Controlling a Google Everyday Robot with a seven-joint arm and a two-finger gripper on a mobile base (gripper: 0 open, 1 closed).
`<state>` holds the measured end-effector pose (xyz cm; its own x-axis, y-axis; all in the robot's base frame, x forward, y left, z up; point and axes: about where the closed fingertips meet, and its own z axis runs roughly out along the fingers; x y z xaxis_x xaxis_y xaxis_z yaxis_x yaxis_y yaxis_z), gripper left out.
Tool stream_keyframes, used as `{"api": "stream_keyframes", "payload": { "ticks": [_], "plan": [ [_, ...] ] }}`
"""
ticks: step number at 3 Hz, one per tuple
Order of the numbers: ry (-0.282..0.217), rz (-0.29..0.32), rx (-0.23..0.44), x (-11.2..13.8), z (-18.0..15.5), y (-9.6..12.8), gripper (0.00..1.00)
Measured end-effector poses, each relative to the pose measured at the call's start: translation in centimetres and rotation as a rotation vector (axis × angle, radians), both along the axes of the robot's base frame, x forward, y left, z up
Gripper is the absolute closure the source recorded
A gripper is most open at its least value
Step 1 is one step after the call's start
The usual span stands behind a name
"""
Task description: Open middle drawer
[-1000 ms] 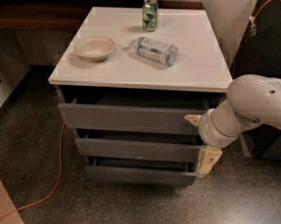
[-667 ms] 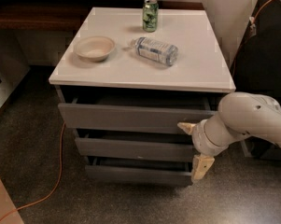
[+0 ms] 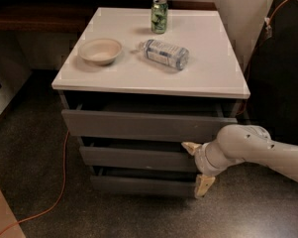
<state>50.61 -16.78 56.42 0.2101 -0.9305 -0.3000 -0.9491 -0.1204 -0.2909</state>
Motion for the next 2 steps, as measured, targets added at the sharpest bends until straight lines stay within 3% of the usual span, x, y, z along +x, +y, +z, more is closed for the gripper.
{"api": "stream_keyframes", "payload": {
  "ticks": [2],
  "plan": [
    [0.012,-0.002,0.010,0.0,-1.8,-0.4,0.00]
  ]
}}
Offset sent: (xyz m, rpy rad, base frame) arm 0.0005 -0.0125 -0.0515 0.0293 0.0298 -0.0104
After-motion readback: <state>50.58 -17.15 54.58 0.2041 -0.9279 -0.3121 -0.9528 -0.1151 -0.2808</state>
